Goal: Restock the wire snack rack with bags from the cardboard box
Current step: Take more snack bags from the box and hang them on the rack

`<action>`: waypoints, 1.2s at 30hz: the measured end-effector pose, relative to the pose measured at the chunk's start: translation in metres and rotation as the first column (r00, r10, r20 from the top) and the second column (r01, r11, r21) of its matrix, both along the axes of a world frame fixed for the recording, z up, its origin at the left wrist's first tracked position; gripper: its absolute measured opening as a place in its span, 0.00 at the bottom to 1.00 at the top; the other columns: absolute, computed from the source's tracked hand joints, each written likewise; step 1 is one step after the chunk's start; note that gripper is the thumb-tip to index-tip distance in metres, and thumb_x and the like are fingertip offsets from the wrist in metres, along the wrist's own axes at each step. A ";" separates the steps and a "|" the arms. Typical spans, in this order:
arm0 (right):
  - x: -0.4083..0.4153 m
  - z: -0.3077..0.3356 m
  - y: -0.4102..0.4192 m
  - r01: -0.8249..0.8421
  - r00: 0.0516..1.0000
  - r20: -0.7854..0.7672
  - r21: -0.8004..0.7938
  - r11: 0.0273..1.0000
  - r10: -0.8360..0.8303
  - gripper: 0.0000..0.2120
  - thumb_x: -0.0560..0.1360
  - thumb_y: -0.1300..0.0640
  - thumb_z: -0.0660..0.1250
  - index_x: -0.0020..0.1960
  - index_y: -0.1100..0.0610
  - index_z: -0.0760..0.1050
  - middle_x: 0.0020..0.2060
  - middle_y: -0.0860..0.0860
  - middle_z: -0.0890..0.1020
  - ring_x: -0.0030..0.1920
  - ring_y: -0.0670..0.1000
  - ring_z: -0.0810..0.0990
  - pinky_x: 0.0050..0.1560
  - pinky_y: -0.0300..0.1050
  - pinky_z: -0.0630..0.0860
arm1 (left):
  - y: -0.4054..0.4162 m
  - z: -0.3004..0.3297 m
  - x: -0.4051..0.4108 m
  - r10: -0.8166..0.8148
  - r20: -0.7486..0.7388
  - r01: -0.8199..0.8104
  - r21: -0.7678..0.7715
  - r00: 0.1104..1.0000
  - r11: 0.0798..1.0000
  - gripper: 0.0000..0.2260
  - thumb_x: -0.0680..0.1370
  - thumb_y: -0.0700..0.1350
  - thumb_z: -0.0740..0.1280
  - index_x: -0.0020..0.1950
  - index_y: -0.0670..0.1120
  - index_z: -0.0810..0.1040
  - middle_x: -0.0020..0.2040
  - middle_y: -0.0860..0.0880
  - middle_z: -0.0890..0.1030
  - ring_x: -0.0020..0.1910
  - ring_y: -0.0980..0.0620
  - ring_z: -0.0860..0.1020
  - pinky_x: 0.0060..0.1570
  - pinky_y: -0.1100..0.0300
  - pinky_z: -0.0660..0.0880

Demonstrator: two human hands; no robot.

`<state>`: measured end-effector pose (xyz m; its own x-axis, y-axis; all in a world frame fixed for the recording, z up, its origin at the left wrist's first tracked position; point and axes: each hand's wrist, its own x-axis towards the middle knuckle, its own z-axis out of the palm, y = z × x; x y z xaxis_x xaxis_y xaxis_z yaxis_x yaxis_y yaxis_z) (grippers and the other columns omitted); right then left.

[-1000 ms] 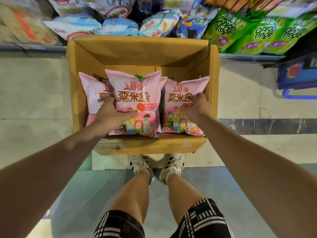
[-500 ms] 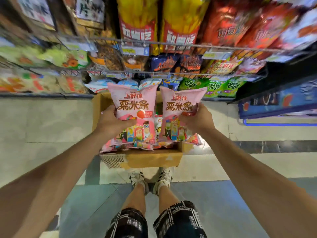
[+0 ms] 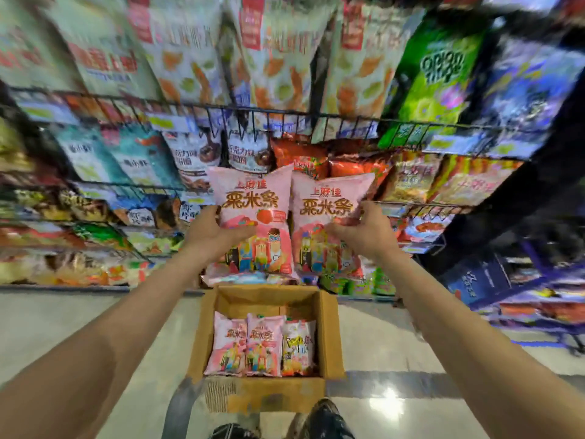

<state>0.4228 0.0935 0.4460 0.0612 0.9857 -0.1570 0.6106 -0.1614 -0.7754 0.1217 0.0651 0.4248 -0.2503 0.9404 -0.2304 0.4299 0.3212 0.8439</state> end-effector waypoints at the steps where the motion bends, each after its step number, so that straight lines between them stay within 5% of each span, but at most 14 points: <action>1: 0.000 0.018 0.001 -0.011 1.000 -0.002 0.035 0.999 0.011 0.26 0.71 0.51 0.79 0.58 0.62 0.70 0.37 0.46 0.76 0.31 0.47 0.76 0.19 0.31 0.66 | 0.000 0.021 0.001 -0.002 -0.008 0.003 0.032 1.000 0.999 0.31 0.60 0.63 0.81 0.58 0.52 0.78 0.54 0.53 0.84 0.52 0.51 0.81 0.58 0.51 0.78; 5: 0.002 0.076 0.005 -0.018 1.000 -0.018 0.184 0.983 0.022 0.37 0.68 0.45 0.80 0.69 0.60 0.70 0.47 0.49 0.80 0.44 0.49 0.83 0.34 0.39 0.73 | -0.006 0.087 -0.001 -0.026 -0.004 0.027 0.157 1.000 0.987 0.21 0.72 0.52 0.78 0.56 0.51 0.69 0.46 0.59 0.77 0.41 0.62 0.75 0.42 0.61 0.73; 8: 0.004 0.118 0.009 -0.016 0.997 -0.072 0.248 0.969 0.035 0.35 0.67 0.46 0.81 0.67 0.58 0.72 0.43 0.45 0.82 0.31 0.39 0.81 0.24 0.31 0.71 | -0.006 0.122 -0.015 -0.019 -0.044 0.029 0.238 0.999 0.971 0.23 0.68 0.57 0.79 0.55 0.49 0.74 0.48 0.58 0.81 0.45 0.58 0.80 0.53 0.52 0.78; 11: 0.004 0.156 0.010 -0.037 0.992 -0.100 0.331 0.943 0.074 0.27 0.68 0.50 0.81 0.61 0.57 0.74 0.41 0.42 0.82 0.31 0.32 0.80 0.25 0.27 0.70 | -0.006 0.165 -0.022 -0.002 -0.066 0.022 0.311 0.998 0.950 0.31 0.64 0.63 0.78 0.59 0.49 0.75 0.50 0.54 0.82 0.47 0.52 0.82 0.49 0.51 0.78; 13: 0.004 0.177 0.013 -0.033 0.989 -0.122 0.380 0.925 0.085 0.26 0.67 0.50 0.81 0.59 0.56 0.75 0.41 0.43 0.84 0.33 0.34 0.82 0.27 0.29 0.73 | -0.003 0.190 -0.023 0.010 -0.071 0.016 0.356 0.997 0.934 0.28 0.69 0.58 0.78 0.63 0.50 0.71 0.49 0.56 0.78 0.45 0.55 0.78 0.47 0.56 0.74; 15: 0.002 0.200 0.014 -0.024 0.988 -0.124 0.432 0.901 0.086 0.26 0.65 0.46 0.81 0.58 0.53 0.76 0.42 0.43 0.85 0.36 0.38 0.84 0.30 0.31 0.75 | -0.002 0.218 -0.023 -0.002 -0.094 0.040 0.410 0.996 0.911 0.26 0.67 0.59 0.79 0.56 0.52 0.73 0.48 0.57 0.80 0.45 0.56 0.80 0.46 0.58 0.76; 17: 0.003 0.222 0.017 -0.028 0.991 -0.101 0.490 0.871 0.088 0.24 0.65 0.45 0.81 0.56 0.51 0.76 0.42 0.44 0.85 0.38 0.41 0.84 0.29 0.31 0.74 | 0.004 0.241 -0.026 -0.005 -0.112 0.055 0.450 0.994 0.891 0.31 0.60 0.65 0.80 0.58 0.52 0.77 0.51 0.54 0.84 0.49 0.52 0.83 0.51 0.52 0.80; 19: 0.005 0.245 0.021 -0.030 0.992 -0.087 0.536 0.844 0.090 0.23 0.66 0.46 0.80 0.55 0.52 0.77 0.42 0.45 0.85 0.36 0.40 0.83 0.28 0.30 0.73 | 0.010 0.266 -0.025 -0.001 -0.101 0.051 0.493 0.995 0.868 0.28 0.63 0.59 0.81 0.59 0.50 0.79 0.50 0.52 0.85 0.49 0.51 0.84 0.53 0.50 0.80; 26: 0.016 0.320 0.039 0.051 0.986 -0.151 0.682 0.730 0.071 0.27 0.64 0.46 0.82 0.57 0.53 0.75 0.44 0.48 0.86 0.41 0.47 0.87 0.42 0.53 0.85 | 0.040 0.343 -0.002 -0.056 -0.084 0.098 0.653 0.995 0.751 0.27 0.68 0.54 0.80 0.61 0.46 0.75 0.51 0.49 0.83 0.46 0.52 0.83 0.44 0.55 0.80; 30: 0.022 0.352 0.054 0.129 0.976 -0.211 0.747 0.652 0.048 0.30 0.65 0.55 0.82 0.60 0.54 0.70 0.41 0.44 0.82 0.36 0.37 0.83 0.37 0.38 0.81 | 0.064 0.371 0.016 -0.041 -0.082 0.089 0.745 0.996 0.661 0.23 0.71 0.45 0.80 0.60 0.46 0.72 0.49 0.51 0.82 0.43 0.51 0.84 0.36 0.60 0.81; 36: 0.030 0.365 0.097 0.158 0.975 -0.216 0.830 0.535 0.047 0.37 0.62 0.53 0.84 0.62 0.53 0.65 0.52 0.44 0.75 0.51 0.46 0.80 0.51 0.42 0.78 | 0.118 0.377 0.024 0.011 -0.046 0.031 0.808 0.999 0.589 0.27 0.65 0.49 0.82 0.59 0.50 0.73 0.55 0.51 0.83 0.52 0.52 0.82 0.57 0.46 0.79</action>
